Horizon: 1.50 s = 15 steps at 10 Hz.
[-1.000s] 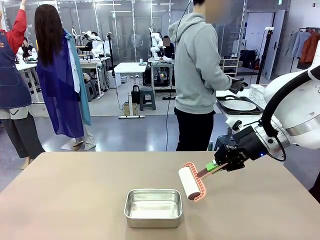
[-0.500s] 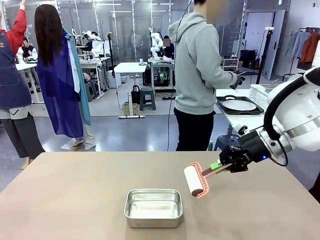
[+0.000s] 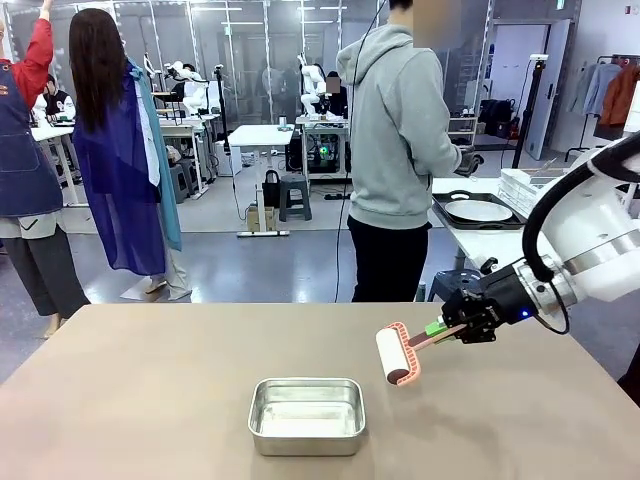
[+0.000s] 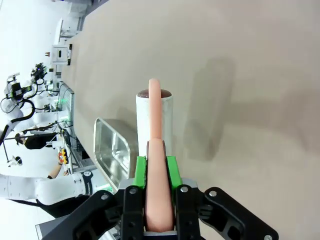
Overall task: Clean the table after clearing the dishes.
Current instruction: When the right (or left) Handle tray is removed, use the right hand (or left hand) to clean the right (or left) side of the table with the Lint Roller.
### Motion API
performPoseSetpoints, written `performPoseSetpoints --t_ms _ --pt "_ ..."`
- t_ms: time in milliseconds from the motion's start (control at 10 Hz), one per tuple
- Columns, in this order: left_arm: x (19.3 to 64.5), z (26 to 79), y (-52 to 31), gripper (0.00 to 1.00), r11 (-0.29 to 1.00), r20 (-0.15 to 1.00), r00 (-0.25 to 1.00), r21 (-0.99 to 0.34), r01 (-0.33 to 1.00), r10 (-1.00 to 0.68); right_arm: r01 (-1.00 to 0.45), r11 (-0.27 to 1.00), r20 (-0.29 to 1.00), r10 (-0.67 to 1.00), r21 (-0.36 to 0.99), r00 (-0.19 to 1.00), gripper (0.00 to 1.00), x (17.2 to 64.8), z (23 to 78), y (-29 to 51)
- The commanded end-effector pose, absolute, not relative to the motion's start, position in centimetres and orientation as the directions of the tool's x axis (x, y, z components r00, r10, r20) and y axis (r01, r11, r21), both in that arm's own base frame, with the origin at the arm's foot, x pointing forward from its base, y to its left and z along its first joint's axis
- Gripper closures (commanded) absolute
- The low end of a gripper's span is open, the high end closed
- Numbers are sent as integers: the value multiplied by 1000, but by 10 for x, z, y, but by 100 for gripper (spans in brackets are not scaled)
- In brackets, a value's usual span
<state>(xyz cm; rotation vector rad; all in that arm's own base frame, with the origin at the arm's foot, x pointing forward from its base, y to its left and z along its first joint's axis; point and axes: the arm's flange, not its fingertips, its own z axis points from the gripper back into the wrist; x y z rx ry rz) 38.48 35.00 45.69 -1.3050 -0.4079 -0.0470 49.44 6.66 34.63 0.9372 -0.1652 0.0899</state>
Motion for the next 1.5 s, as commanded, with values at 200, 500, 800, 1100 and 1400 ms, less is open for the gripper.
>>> performPoseSetpoints --t_ms 200,500,800,1100,1400 --pt "380 458 350 0 260 318 927 -929 264 196 -46 655 88 -31 754 996 80 512 330 92" --pt "380 458 350 0 260 318 927 -929 264 196 26 716 72 -107 698 992 80 513 300 82" --pt "380 458 350 0 260 318 927 -929 264 196 39 782 128 -151 623 980 80 501 301 47" --pt "380 458 350 0 260 318 927 -929 264 196 84 826 138 -193 558 971 80 490 314 -2" --pt "380 458 350 0 260 318 927 -929 264 196 148 876 158 -245 458 957 80 482 333 -51"
